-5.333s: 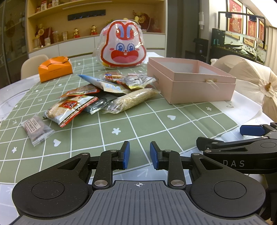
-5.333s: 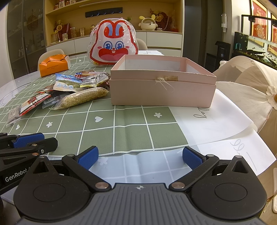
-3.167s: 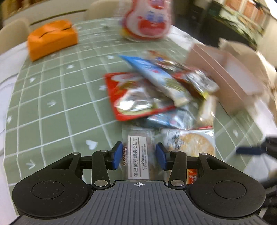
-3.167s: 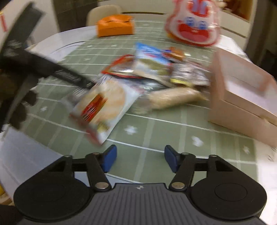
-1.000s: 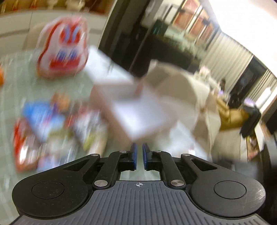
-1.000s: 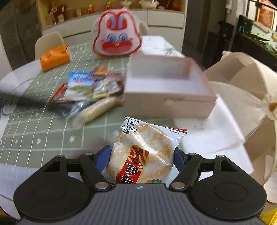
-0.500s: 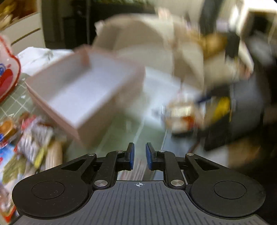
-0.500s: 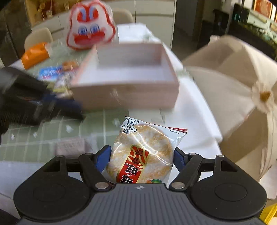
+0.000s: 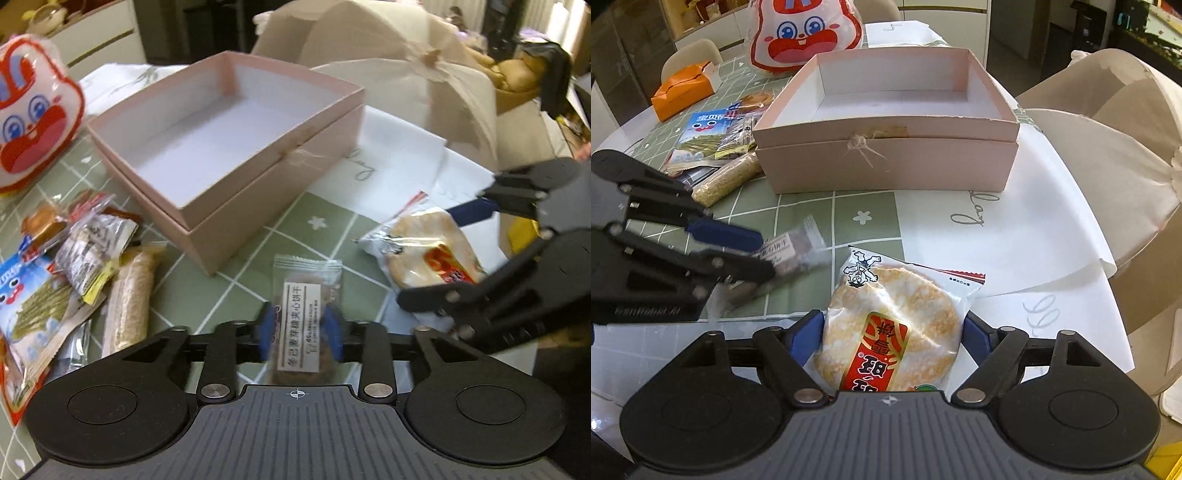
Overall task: Organize snacks
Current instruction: 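Carry the biscuit and rice cracker bag into the pink box and release both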
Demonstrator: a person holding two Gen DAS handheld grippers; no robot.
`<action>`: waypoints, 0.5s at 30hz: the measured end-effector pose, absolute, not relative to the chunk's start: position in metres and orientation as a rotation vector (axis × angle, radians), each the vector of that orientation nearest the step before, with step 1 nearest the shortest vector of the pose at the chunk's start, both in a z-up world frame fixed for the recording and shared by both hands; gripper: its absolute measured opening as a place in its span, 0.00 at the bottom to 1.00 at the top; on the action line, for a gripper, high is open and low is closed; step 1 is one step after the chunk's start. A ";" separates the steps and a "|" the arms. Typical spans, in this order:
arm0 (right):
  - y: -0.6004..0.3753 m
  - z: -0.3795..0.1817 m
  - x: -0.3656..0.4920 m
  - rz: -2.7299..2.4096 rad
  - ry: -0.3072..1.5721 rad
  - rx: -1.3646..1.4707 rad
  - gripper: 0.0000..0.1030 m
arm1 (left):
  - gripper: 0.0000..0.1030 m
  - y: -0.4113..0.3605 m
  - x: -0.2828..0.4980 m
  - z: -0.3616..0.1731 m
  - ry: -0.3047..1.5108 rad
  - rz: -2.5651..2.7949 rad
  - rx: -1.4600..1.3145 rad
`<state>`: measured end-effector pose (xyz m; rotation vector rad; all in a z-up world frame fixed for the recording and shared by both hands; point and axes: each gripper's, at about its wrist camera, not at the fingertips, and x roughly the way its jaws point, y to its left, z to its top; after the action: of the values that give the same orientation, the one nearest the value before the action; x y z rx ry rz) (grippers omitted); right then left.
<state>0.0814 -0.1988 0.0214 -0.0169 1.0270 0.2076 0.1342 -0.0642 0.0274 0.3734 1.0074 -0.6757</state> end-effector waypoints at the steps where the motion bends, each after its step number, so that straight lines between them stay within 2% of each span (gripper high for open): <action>1: -0.198 0.020 0.080 0.212 1.020 -0.025 0.80 | 0.51 -0.064 0.137 0.024 1.028 -0.669 0.365; 10: -0.196 0.018 0.072 0.205 0.976 -0.057 0.84 | 0.53 -0.062 0.123 0.022 1.013 -0.770 0.422; 11: -0.197 0.019 0.072 0.191 0.973 -0.044 0.82 | 0.52 -0.060 0.123 0.022 1.013 -0.770 0.412; 12: -0.199 0.020 0.072 0.185 0.969 -0.041 0.74 | 0.43 -0.058 0.123 0.023 1.011 -0.763 0.405; 15: -0.204 0.029 0.071 0.188 0.946 -0.025 0.74 | 0.39 -0.052 0.124 0.025 1.026 -0.744 0.349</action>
<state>0.0709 -0.2040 0.0295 -0.0251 0.9463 0.1879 0.1240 -0.0523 0.0255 0.3492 1.0263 -0.7441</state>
